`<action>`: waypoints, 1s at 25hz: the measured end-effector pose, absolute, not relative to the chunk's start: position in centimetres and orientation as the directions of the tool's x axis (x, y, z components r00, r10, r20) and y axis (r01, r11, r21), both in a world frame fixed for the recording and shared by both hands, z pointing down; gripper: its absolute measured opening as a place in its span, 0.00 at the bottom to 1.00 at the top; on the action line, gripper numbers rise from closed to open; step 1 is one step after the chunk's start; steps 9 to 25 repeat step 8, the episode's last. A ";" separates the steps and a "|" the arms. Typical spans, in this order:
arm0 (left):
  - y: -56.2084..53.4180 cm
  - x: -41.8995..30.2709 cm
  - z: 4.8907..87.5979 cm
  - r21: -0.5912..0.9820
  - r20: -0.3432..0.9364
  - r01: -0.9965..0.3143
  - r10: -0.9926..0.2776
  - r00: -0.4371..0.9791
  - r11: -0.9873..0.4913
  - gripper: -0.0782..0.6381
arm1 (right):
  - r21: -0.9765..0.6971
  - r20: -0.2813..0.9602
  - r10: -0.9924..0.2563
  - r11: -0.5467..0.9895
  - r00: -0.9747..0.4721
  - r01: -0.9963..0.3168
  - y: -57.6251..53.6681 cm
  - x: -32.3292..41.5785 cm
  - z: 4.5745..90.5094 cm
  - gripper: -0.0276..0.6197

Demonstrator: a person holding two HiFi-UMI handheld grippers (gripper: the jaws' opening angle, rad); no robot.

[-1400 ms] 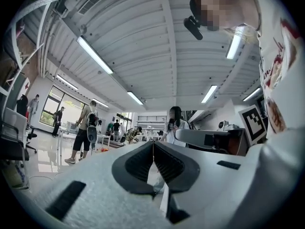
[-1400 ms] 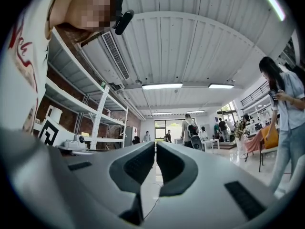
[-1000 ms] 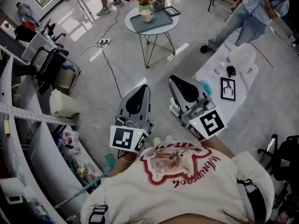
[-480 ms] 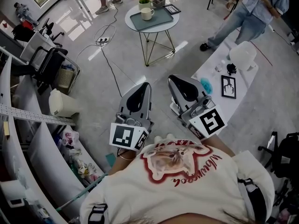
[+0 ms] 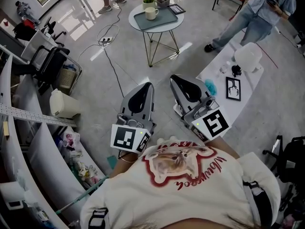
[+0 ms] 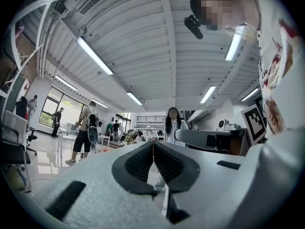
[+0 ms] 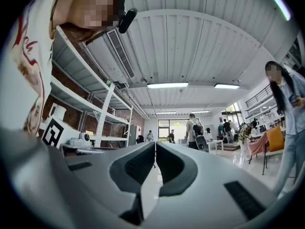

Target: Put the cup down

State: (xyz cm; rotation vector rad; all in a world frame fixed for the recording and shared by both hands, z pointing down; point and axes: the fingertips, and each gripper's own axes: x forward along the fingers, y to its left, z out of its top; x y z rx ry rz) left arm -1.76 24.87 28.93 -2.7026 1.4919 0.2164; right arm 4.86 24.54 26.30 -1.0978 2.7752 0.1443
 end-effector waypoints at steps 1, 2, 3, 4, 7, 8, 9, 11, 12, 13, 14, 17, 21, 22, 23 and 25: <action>24.9 -1.7 28.9 0.025 -0.145 -0.844 -0.838 0.527 -0.535 0.13 | 0.034 -0.178 -0.670 0.728 -0.721 -0.685 24.6 4.9 26.2 0.09; 24.9 -1.6 28.8 0.024 -0.146 -0.844 -0.837 0.527 -0.536 0.13 | 0.035 -0.179 -0.668 0.729 -0.722 -0.683 24.6 4.9 26.2 0.09; 24.9 -1.6 28.7 0.023 -0.147 -0.844 -0.837 0.527 -0.536 0.13 | 0.036 -0.179 -0.667 0.730 -0.723 -0.683 24.6 4.9 26.2 0.09; 25.0 -1.5 28.7 0.022 -0.148 -0.844 -0.837 0.527 -0.536 0.13 | 0.038 -0.179 -0.667 0.730 -0.723 -0.682 24.6 4.9 26.1 0.09; 25.1 -1.6 28.5 0.019 -0.151 -0.845 -0.837 0.526 -0.535 0.13 | 0.040 -0.179 -0.668 0.729 -0.723 -0.683 24.8 4.9 26.1 0.09; 25.2 -1.6 28.5 0.018 -0.153 -0.845 -0.837 0.526 -0.534 0.13 | 0.041 -0.179 -0.668 0.729 -0.722 -0.684 24.8 4.9 26.1 0.09; 25.2 -1.6 28.5 0.018 -0.153 -0.845 -0.837 0.526 -0.534 0.13 | 0.041 -0.179 -0.668 0.729 -0.722 -0.684 24.8 4.9 26.1 0.09; 25.2 -1.6 28.5 0.018 -0.153 -0.845 -0.837 0.526 -0.534 0.13 | 0.041 -0.179 -0.668 0.729 -0.722 -0.684 24.8 4.9 26.1 0.09; 25.2 -1.6 28.5 0.018 -0.153 -0.845 -0.837 0.526 -0.534 0.13 | 0.041 -0.179 -0.668 0.729 -0.722 -0.684 24.8 4.9 26.1 0.09; 25.2 -1.6 28.5 0.018 -0.153 -0.845 -0.837 0.526 -0.534 0.13 | 0.041 -0.179 -0.668 0.729 -0.722 -0.684 24.8 4.9 26.1 0.09; 25.2 -1.6 28.5 0.018 -0.153 -0.845 -0.837 0.526 -0.534 0.13 | 0.041 -0.179 -0.668 0.729 -0.722 -0.684 24.8 4.9 26.1 0.09; 25.2 -1.6 28.5 0.018 -0.153 -0.845 -0.837 0.526 -0.534 0.13 | 0.041 -0.179 -0.668 0.729 -0.722 -0.684 24.8 4.9 26.1 0.09; 25.2 -1.6 28.5 0.018 -0.153 -0.845 -0.837 0.526 -0.534 0.13 | 0.041 -0.179 -0.668 0.729 -0.722 -0.684 24.8 4.9 26.1 0.09; 25.2 -1.6 28.5 0.018 -0.153 -0.845 -0.837 0.526 -0.534 0.13 | 0.041 -0.179 -0.668 0.729 -0.722 -0.684 24.8 4.9 26.1 0.09; 25.2 -1.6 28.5 0.018 -0.153 -0.845 -0.837 0.526 -0.534 0.13 | 0.041 -0.179 -0.668 0.729 -0.722 -0.684 24.8 4.9 26.1 0.09; 25.2 -1.6 28.5 0.018 -0.153 -0.845 -0.837 0.526 -0.534 0.13 | 0.041 -0.179 -0.668 0.729 -0.722 -0.684 24.8 4.9 26.1 0.09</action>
